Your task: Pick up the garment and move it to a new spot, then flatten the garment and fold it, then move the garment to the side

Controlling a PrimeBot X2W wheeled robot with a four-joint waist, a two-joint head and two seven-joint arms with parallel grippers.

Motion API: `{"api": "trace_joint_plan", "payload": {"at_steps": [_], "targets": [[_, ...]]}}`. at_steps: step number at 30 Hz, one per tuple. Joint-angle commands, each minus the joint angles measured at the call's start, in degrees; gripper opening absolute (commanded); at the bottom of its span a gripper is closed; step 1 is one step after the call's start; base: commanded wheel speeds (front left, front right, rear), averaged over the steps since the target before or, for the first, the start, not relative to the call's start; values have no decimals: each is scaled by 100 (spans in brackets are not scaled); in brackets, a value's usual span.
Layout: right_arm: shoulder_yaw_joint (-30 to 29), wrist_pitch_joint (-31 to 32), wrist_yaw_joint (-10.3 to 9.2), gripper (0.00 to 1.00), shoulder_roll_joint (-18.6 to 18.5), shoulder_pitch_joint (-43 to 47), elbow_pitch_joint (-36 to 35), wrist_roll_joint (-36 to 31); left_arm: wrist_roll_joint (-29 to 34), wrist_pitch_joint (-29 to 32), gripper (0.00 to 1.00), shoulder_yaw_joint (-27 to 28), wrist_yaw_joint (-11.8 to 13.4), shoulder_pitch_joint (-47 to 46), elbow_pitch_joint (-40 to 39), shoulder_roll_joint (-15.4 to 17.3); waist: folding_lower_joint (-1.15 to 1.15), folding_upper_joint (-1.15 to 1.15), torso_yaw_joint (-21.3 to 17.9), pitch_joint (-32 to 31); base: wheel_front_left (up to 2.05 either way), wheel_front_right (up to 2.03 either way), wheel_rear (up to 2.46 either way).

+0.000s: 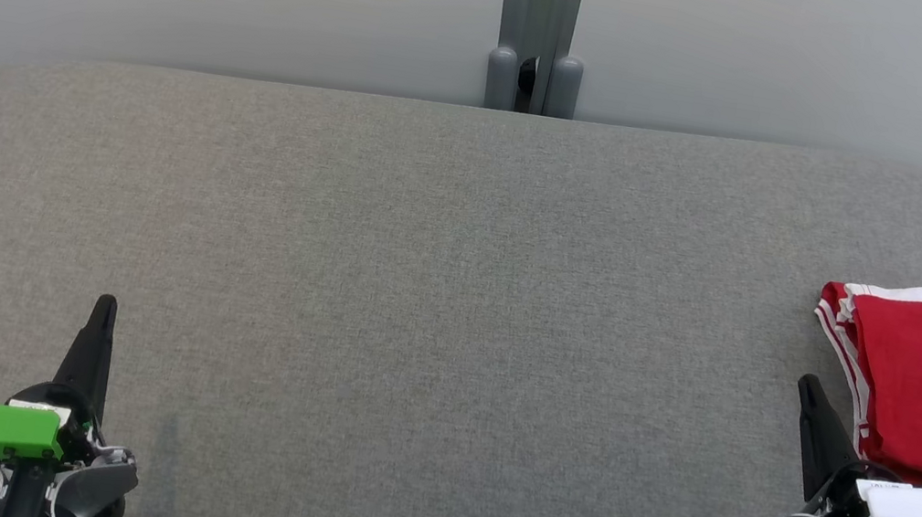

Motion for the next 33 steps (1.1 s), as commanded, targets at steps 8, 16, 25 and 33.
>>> {"api": "trace_joint_plan", "payload": {"at_steps": [8,16,25,33], "targets": [[-11,16,2,0,-26,-33,-28,36,-15,21,0,15,-31,-59,-11,-3,0,0,0,0,0,0,0],[-11,16,2,0,-26,-32,-28,37,-16,21,0,15,-32,-59,-12,-2,0,0,0,0,0,0,0],[-10,16,2,0,-26,-32,-28,37,-16,20,0,14,-32,-59,-12,-2,0,0,0,0,0,0,0],[-10,16,2,0,-26,-32,-28,36,-17,20,0,14,-32,-59,-12,-2,0,0,0,0,0,0,0]]}}
